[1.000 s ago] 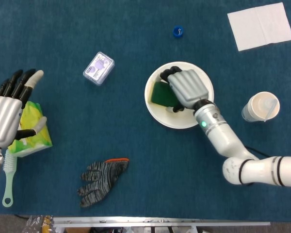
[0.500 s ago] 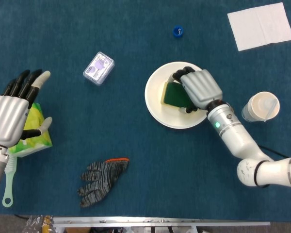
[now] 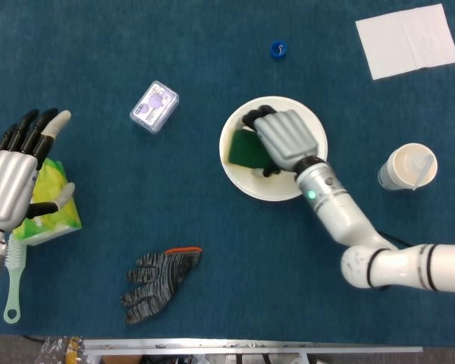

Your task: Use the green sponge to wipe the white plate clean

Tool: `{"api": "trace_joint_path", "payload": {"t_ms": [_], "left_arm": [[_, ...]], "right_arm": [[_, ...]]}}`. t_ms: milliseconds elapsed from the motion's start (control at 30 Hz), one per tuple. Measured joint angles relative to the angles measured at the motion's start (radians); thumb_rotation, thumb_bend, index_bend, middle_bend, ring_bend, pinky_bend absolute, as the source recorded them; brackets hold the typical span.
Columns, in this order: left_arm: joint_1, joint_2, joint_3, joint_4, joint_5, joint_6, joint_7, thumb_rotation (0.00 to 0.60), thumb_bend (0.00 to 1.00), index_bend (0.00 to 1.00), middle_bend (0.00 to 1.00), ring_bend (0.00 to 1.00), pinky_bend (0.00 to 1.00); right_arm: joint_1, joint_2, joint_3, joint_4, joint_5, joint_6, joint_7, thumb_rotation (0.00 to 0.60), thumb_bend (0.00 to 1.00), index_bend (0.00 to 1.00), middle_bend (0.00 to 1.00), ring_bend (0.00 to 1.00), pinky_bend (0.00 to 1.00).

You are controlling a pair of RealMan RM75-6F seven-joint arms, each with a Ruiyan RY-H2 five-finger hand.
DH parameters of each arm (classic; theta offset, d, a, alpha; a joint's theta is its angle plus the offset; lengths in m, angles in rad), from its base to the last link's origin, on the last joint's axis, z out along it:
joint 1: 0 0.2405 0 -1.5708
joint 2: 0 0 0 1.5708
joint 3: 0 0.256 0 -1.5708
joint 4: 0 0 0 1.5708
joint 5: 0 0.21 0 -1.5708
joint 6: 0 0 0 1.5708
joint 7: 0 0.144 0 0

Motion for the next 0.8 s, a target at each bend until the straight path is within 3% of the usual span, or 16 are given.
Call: {"api": "trace_joint_path", "payload": {"t_ms": [433,800], "left_arm": [[0.003,0.005,0.002,-0.003,0.000,0.001,-0.002,0.536,0.28,0.04,0.05,0.00,0.11],[0.003,0.005,0.002,-0.005,0.005,0.002,-0.002,0.538,0.28,0.04,0.05,0.00,0.11]], "right_arm": [[0.046,-0.080,0.052,0.079,0.001,-0.019,0.023,0.600,0.11,0.42,0.33,0.22,0.53],[0.009,-0.018,0.007,0.042,-0.010,-0.015,0.011,0.600,0.11,0.42,0.33,0.22,0.53]]}}
